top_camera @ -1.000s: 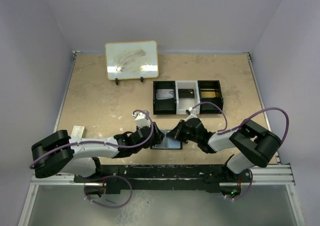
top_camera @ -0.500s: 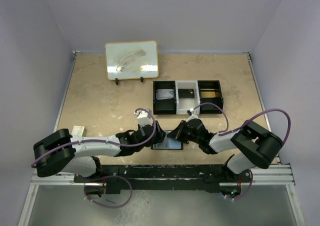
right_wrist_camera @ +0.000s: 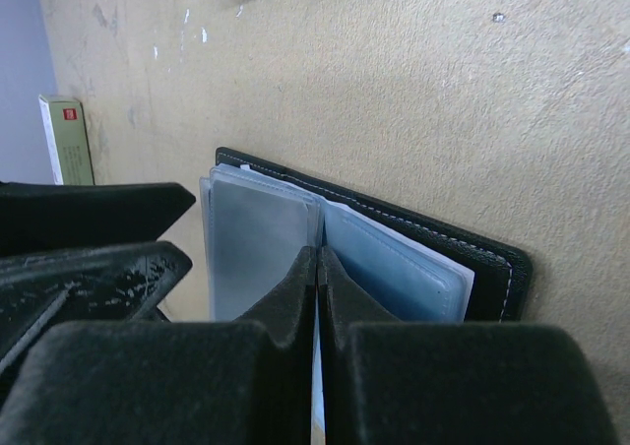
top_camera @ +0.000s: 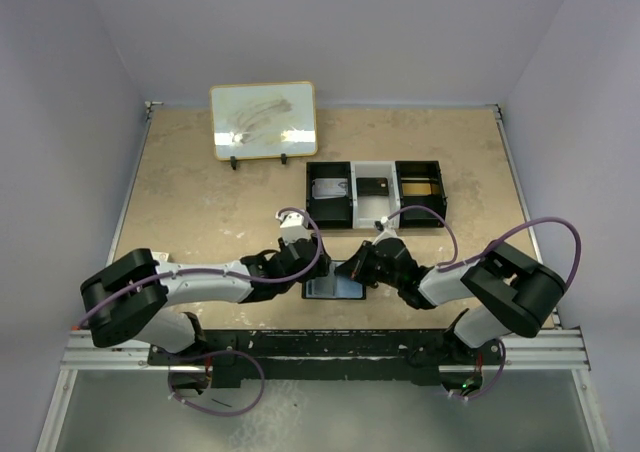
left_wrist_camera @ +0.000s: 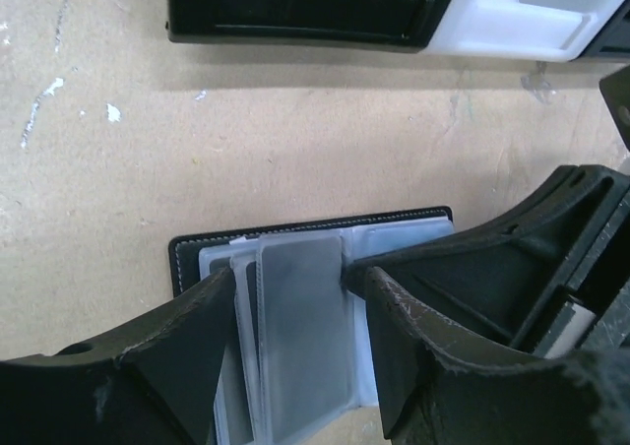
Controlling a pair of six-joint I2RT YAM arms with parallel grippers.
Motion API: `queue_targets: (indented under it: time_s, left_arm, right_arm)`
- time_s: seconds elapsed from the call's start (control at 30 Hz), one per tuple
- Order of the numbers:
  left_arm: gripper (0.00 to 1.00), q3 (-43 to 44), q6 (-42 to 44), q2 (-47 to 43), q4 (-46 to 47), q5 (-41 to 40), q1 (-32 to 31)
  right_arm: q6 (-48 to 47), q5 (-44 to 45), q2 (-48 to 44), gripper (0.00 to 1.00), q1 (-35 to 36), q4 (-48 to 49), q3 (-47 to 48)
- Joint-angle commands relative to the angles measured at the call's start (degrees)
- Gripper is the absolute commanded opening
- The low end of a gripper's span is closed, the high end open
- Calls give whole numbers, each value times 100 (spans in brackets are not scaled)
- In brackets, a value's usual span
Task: Take the credit cards out of the card holder
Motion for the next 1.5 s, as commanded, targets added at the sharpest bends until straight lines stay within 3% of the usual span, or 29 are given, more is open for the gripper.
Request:
queue_targets:
  time_s: [0.0, 0.23, 0.63, 1.3, 1.47]
  left_arm:
    - [54, 192, 263, 60, 93, 66, 114]
    - [53, 38, 244, 51, 361, 280, 127]
    - [54, -52, 130, -370, 341, -162, 128]
    - [52, -370, -145, 145, 729, 129, 122]
    - [52, -361, -18, 299, 1045, 661, 120]
  right_arm:
    - [-268, 355, 253, 0, -43, -1284, -327]
    - [-281, 311, 367, 0, -43, -1214, -301]
    - [-297, 292, 416, 0, -48, -1201, -278]
    - [-295, 276, 445, 0, -52, -1158, -294]
    - [-282, 241, 486, 0, -52, -1116, -290]
